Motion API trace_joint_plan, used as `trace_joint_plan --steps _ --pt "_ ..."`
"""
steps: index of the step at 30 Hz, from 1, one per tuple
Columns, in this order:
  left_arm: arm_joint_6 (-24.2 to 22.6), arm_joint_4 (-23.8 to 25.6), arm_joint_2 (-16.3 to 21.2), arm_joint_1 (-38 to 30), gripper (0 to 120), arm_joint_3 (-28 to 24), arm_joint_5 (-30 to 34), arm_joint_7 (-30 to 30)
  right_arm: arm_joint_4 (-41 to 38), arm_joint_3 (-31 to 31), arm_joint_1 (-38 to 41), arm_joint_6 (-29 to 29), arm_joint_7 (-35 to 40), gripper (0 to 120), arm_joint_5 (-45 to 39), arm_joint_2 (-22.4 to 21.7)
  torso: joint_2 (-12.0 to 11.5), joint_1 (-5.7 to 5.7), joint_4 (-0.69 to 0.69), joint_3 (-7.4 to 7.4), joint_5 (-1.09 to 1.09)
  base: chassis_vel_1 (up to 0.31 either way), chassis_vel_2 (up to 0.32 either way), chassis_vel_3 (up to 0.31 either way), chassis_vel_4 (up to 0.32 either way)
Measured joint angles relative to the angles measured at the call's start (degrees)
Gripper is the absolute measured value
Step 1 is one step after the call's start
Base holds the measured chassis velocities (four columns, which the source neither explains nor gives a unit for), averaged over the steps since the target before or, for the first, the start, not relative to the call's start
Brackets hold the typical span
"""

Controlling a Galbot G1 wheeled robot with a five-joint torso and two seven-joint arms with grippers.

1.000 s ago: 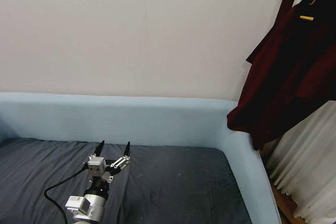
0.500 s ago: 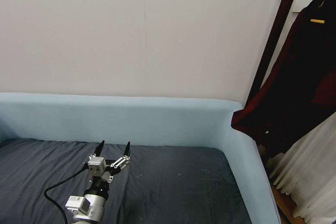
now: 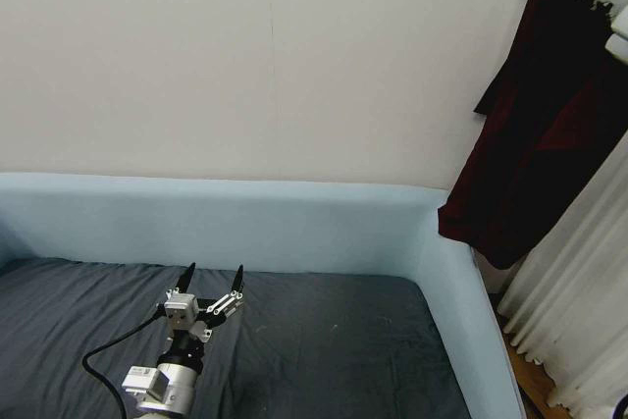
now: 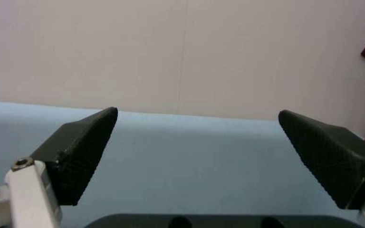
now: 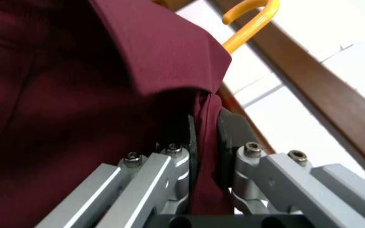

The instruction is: Pick up the clothes from the sofa and hang them on the clothes hanger.

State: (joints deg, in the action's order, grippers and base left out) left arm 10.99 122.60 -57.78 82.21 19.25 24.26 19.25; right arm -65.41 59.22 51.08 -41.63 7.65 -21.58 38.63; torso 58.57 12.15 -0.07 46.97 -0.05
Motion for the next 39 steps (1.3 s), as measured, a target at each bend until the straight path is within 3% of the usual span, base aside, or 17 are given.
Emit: trace_joint_plan --steps 5,9,20,28,31,39 --pt "0.00 0.00 0.00 0.00 100 0.00 0.00 0.00 4.99 1.88 0.39 0.71 -0.40 7 0.28 2.57 0.00 0.00 -0.02 -0.01 0.00 0.000 0.000 0.000 0.000" --pt "0.00 0.00 0.00 -0.01 100 0.00 0.00 0.00 14.33 2.72 0.20 2.52 -1.14 7 0.30 7.90 0.00 0.00 -0.01 0.00 0.01 0.000 0.000 0.000 0.000" --pt "0.00 0.00 0.00 -0.01 100 0.00 0.00 0.00 27.33 0.34 -2.54 3.72 -1.73 7 0.20 17.97 0.00 0.00 0.04 0.00 -0.01 0.000 0.000 0.000 0.000" --pt "0.00 0.00 0.00 0.00 100 0.00 0.00 0.00 32.93 -4.94 -5.42 4.90 -1.47 7 1.15 20.59 0.00 0.00 -0.02 -0.01 0.01 0.000 0.000 0.000 0.000" --pt "0.00 0.00 0.00 -0.01 100 0.00 0.00 0.00 29.92 -7.15 -5.19 4.63 0.22 7 -0.05 19.93 0.00 0.00 -0.01 0.00 0.01 0.000 0.000 0.000 0.000" --pt "0.00 0.00 0.00 0.00 100 0.00 0.00 0.00 30.96 -8.54 -3.68 3.00 1.78 7 -3.23 20.87 0.01 -0.01 0.01 -0.01 -0.01 0.000 0.000 0.000 0.000"
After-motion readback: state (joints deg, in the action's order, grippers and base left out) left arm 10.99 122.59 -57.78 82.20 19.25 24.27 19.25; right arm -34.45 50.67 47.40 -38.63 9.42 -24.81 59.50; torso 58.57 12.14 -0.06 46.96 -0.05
